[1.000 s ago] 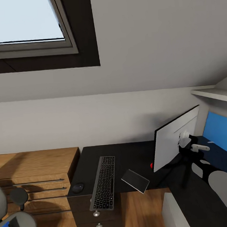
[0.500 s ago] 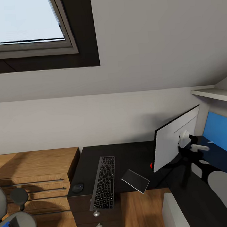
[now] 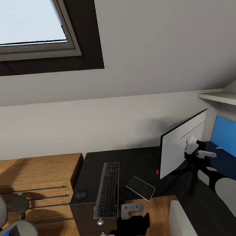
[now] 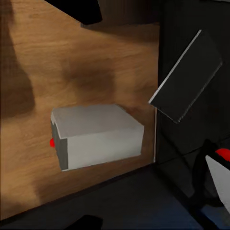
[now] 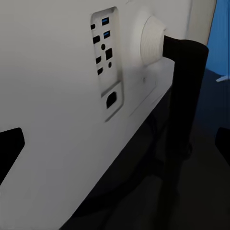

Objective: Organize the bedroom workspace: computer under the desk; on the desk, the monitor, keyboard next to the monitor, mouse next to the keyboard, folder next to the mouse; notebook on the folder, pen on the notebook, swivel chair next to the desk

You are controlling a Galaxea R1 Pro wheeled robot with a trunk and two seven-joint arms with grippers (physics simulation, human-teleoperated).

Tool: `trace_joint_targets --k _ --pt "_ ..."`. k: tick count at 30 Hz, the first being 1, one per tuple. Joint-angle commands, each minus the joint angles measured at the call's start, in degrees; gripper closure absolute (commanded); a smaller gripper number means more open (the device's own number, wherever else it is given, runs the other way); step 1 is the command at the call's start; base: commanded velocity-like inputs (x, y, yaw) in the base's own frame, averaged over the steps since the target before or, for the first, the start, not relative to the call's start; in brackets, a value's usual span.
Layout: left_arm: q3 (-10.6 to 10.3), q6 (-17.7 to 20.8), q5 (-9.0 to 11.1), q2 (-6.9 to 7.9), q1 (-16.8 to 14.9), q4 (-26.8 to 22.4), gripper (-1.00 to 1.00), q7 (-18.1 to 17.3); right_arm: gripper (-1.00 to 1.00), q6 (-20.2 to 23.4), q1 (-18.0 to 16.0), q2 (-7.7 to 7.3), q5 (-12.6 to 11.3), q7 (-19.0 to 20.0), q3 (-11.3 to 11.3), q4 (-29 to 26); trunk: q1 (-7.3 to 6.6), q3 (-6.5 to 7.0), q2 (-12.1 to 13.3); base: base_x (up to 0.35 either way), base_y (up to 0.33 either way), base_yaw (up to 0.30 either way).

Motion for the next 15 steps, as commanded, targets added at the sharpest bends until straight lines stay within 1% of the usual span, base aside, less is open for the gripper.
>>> trace_joint_targets --k 1,2,4,5,6,7,8,11,12,13,14,15 --pt "0.66 0.15 -0.25 -0.27 -0.06 -0.24 -1.0 0.67 -1.0 -0.2 -0.03 -0.05 0.58 -0.05 -0.5 0.07 0.02 -0.02 -0.04 0.0 0.0 0.0" --pt "2.6 0.24 -1.58 -0.67 -0.07 -0.47 -1.0 0.95 -1.0 -0.2 -0.03 -0.1 0.57 -0.41 -0.51 0.06 0.02 -0.02 -0.04 0.0 0.0 0.0" --pt "5.09 0.62 -2.65 -1.14 -0.16 -0.48 -1.0 1.04 -1.0 -0.18 -0.03 -0.16 0.57 -0.85 -0.52 0.05 0.02 -0.02 -0.04 0.0 0.0 0.0" --pt "7.72 1.77 -3.41 -1.94 -0.5 -0.43 -1.0 1.08 -1.0 -0.17 -0.03 -0.17 0.56 -1.3 -0.52 0.04 0.02 -0.02 -0.04 0.0 0.0 0.0" --pt "10.29 3.72 -3.92 -3.18 -1.18 -0.38 -1.0 1.12 -1.0 -0.16 -0.03 -0.18 0.56 -1.67 -0.52 0.05 0.02 -0.02 -0.04 0.0 0.0 0.0" --pt "11.51 4.96 -4.16 -3.92 -1.62 -0.37 -1.0 1.14 -1.0 -0.17 -0.03 -0.18 0.56 -1.8 -0.52 0.05 0.02 -0.02 -0.04 0.0 0.0 0.0" --pt "13.7 7.61 -4.55 -5.47 -2.61 -0.36 -1.0 1.18 -1.0 -0.18 -0.03 -0.18 0.56 -2.0 -0.53 0.06 0.02 -0.02 -0.04 0.0 0.0 0.0" --pt "16.04 11.53 -4.86 -7.31 -4.56 -0.4 -1.0 1.14 -1.0 -0.19 -0.03 -0.19 0.56 -2.18 -0.53 0.09 0.02 -0.02 -0.04 0.0 0.0 0.0" --pt "16.97 13.62 -4.82 -8.07 -6.3 -0.43 -1.0 1.14 -1.0 -0.19 -0.03 -0.21 0.55 -2.24 -0.53 0.1 0.02 -0.02 -0.04 0.0 0.0 0.0" --pt "17.32 14.39 -4.76 -8.34 -7.23 -0.44 -1.0 1.14 -1.0 -0.19 -0.03 -0.22 0.55 -2.26 -0.53 0.09 0.02 -0.02 -0.04 0.0 0.0 0.0" --pt "17.84 15.49 -4.61 -8.35 -9.01 -0.49 -1.0 1.15 -1.0 -0.19 -0.03 -0.27 0.55 -2.3 -0.53 0.07 0.02 -0.02 -0.04 0.0 0.0 0.0" --pt "18.06 15.87 -4.54 -8.35 -9.73 -0.54 -1.0 1.13 -1.0 -0.19 -0.03 -0.29 0.55 -2.31 -0.53 0.06 0.02 -0.02 -0.04 0.0 0.0 0.0"
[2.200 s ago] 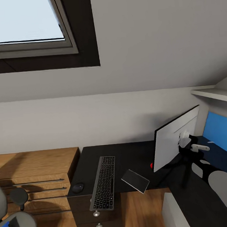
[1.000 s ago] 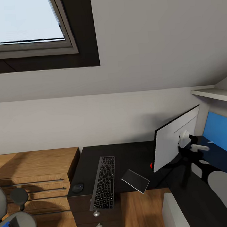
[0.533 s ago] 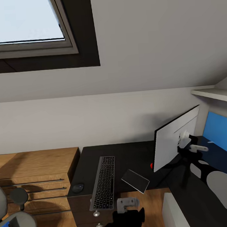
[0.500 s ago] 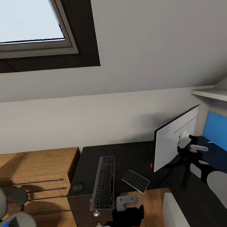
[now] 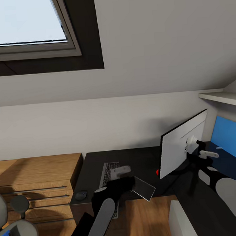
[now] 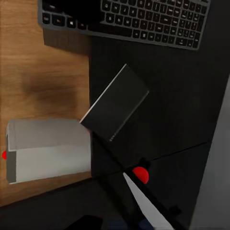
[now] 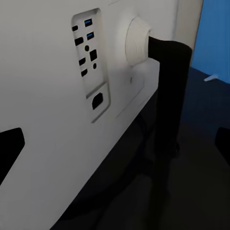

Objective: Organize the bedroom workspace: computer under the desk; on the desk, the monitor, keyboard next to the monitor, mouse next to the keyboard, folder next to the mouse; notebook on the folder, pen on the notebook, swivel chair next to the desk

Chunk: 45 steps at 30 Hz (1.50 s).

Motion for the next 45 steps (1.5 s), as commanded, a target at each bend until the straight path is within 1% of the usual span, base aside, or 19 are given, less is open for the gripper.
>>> trace_joint_targets --k 1,2,5,6,9,10,11,12,14,15,16,25,41,45 --pt "0.29 0.59 0.69 0.0 -1.1 -0.09 -1.0 0.55 -1.0 -0.19 -0.04 -0.08 0.6 -0.18 -0.39 0.08 0.02 -0.03 -0.05 0.0 0.0 0.0" --pt "0.67 0.94 0.8 0.0 -1.99 -0.16 -1.0 0.45 -1.0 -0.19 -0.04 -0.46 0.65 -0.19 -0.39 0.1 0.02 -0.03 -0.05 0.0 0.0 0.0" --pt "1.02 1.04 0.87 0.0 -2.63 -0.25 -1.0 0.01 -1.0 -0.18 -0.01 -1.53 0.68 -0.25 -0.39 0.2 0.02 -0.03 -0.05 0.0 0.0 0.0" --pt "0.04 0.95 0.91 1.49 -2.78 -0.81 -1.0 -2.67 -1.0 -0.22 0.79 -2.32 0.75 -0.38 -0.36 0.34 0.02 -0.03 -0.05 0.0 0.0 0.0" --pt "-0.82 0.35 0.92 3.2 -2.86 -1.19 -1.0 -5.3 -1.0 -0.36 1.71 -2.96 0.8 -0.62 -0.33 0.42 0.02 -0.03 -0.05 0.0 0.0 0.0" --pt "-1.13 -0.24 0.93 4.7 -2.89 -1.33 -1.0 -6.35 -1.0 -0.76 2.23 -3.47 0.83 -1.04 -0.28 0.48 0.02 -0.03 -0.05 0.0 0.0 0.0" --pt "-1.51 -1.43 0.99 7.59 -2.91 -1.45 -1.0 -7.32 -1.0 -1.14 2.46 -3.67 0.85 -1.39 -0.26 0.52 0.02 -0.03 -0.05 0.0 0.0 0.0" --pt "-1.71 -3.69 1.01 10.39 -2.92 -1.51 -1.0 -7.87 -1.0 -1.73 2.84 -3.85 0.86 -2.88 -0.24 0.55 0.02 -0.03 -0.05 0.0 0.0 0.0" --pt "-1.75 -5.85 1.03 13.12 -2.93 -1.55 -1.0 -8.06 -1.0 -2.19 3.2 -3.97 0.86 -5.21 -0.22 0.58 0.02 -0.03 -0.05 0.0 0.0 0.0" --pt "-1.75 -6.07 1.03 13.46 -2.93 -1.55 -1.0 -8.07 -1.0 -2.25 3.26 -3.99 0.86 -5.5 -0.22 0.58 0.02 -0.03 -0.05 0.0 0.0 0.0" --pt "-1.88 -6.83 1.04 14.53 -2.94 -1.57 -1.0 -8.04 -1.0 -2.82 4.16 -3.9 0.87 -6.39 -0.22 0.62 0.02 -0.03 -0.05 0.0 0.0 0.0" --pt "-1.82 -6.72 1.04 14.82 -2.94 -1.57 -1.0 -7.93 -1.0 -3.19 5.13 -3.32 0.85 -6.62 -0.22 0.67 0.02 -0.03 -0.05 0.0 0.0 0.0" --pt "-1.94 -6.67 1.06 14.83 -2.94 -1.42 -1.0 -7.91 -1.0 -3.23 5.19 -3.24 0.78 -6.63 -0.25 0.68 0.02 -0.03 -0.05 0.0 0.0 0.0" --pt "-1.88 -6.62 1.11 14.87 -2.94 -1.35 -1.0 -7.88 -1.0 -3.24 5.19 -3.27 0.78 -6.63 -0.24 0.68 0.02 -0.03 -0.05 0.104 -0.088 0.0"
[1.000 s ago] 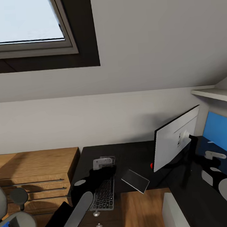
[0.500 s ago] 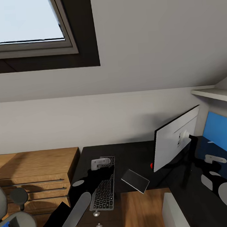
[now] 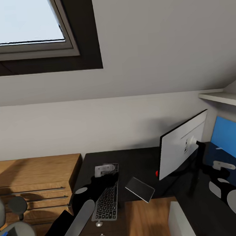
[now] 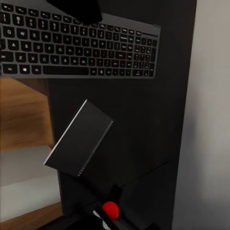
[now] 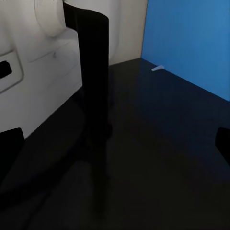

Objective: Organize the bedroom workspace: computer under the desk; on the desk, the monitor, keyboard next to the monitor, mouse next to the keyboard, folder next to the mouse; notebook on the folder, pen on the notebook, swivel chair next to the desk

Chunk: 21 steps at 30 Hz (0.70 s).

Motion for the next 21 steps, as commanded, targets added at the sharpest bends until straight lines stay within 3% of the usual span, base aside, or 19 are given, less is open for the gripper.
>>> trace_joint_targets --k 1,7,11,21 --pt "-0.08 -0.01 0.56 0.06 -0.05 -0.05 -1.0 0.61 -1.0 -0.13 -0.04 0.01 0.61 -0.23 -0.36 0.09 0.04 -0.02 -0.04 0.196 -0.168 0.0" --pt "-0.02 0.01 0.5 0.18 -0.05 -0.03 -1.0 0.65 -1.0 -0.09 -0.02 -0.06 0.61 -0.23 -0.39 0.01 0.04 -0.02 -0.04 0.184 -0.164 0.0" --pt "-0.01 -0.03 0.49 1.46 -0.05 -0.02 -1.0 0.65 -1.0 -0.15 -0.01 -0.05 0.56 -0.16 -0.41 0.06 0.04 -0.02 -0.04 0.036 -0.034 0.0" --pt "-0.09 -0.06 0.48 1.84 -0.05 -0.07 -1.0 0.65 -1.0 -0.09 -0.03 0.02 0.52 0.03 -0.34 0.08 0.04 -0.02 -0.04 0.003 -0.003 0.0"
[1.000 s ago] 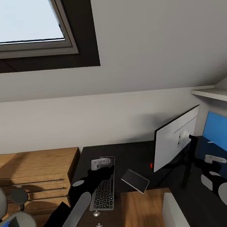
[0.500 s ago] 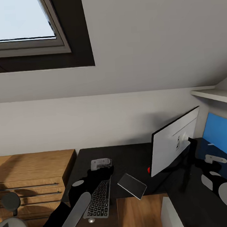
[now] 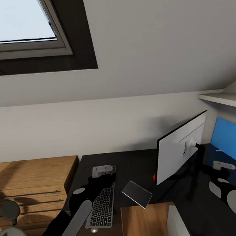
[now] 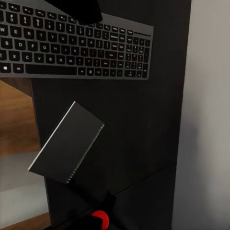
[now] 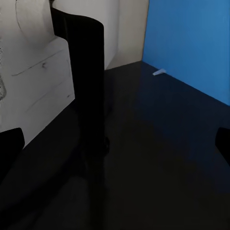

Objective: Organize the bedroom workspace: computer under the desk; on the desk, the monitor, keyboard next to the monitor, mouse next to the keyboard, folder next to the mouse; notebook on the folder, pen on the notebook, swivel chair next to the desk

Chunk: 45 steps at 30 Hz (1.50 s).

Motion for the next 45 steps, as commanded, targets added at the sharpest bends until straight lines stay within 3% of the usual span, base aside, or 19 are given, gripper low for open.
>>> trace_joint_targets --k 1,18,26,38,45 --pt "-0.13 -0.01 0.56 0.05 -0.05 -0.09 -1.0 0.59 -1.0 -0.16 -0.03 0.0 0.61 -0.22 -0.34 0.09 0.02 -0.02 -0.04 0.0 0.0 0.0" --pt "-0.21 -0.01 0.56 0.02 -0.05 -0.24 -1.0 0.57 -1.0 -0.17 0.0 0.71 1.12 -0.15 -0.27 0.95 0.02 -0.02 -0.04 0.087 0.0 0.0" --pt "-0.28 0.0 0.63 -0.03 -0.05 -0.2 -1.0 0.59 -1.0 -0.07 0.0 1.53 4.34 -0.26 -0.18 0.92 0.02 -0.02 -0.04 0.18 0.0 0.0" --pt "-0.29 -0.04 0.64 -0.36 -0.05 -0.28 -1.0 0.58 -1.0 7.01 0.0 1.19 4.73 -0.83 -0.07 0.46 0.02 -0.02 -0.04 0.016 0.0 0.0" --pt "-0.06 -0.1 3.71 -0.48 -0.05 -0.28 -1.0 0.67 -1.0 7.31 -0.02 1.05 4.36 -1.03 -0.51 0.17 1.56 -1.28 -2.85 0.0 0.0 0.0"
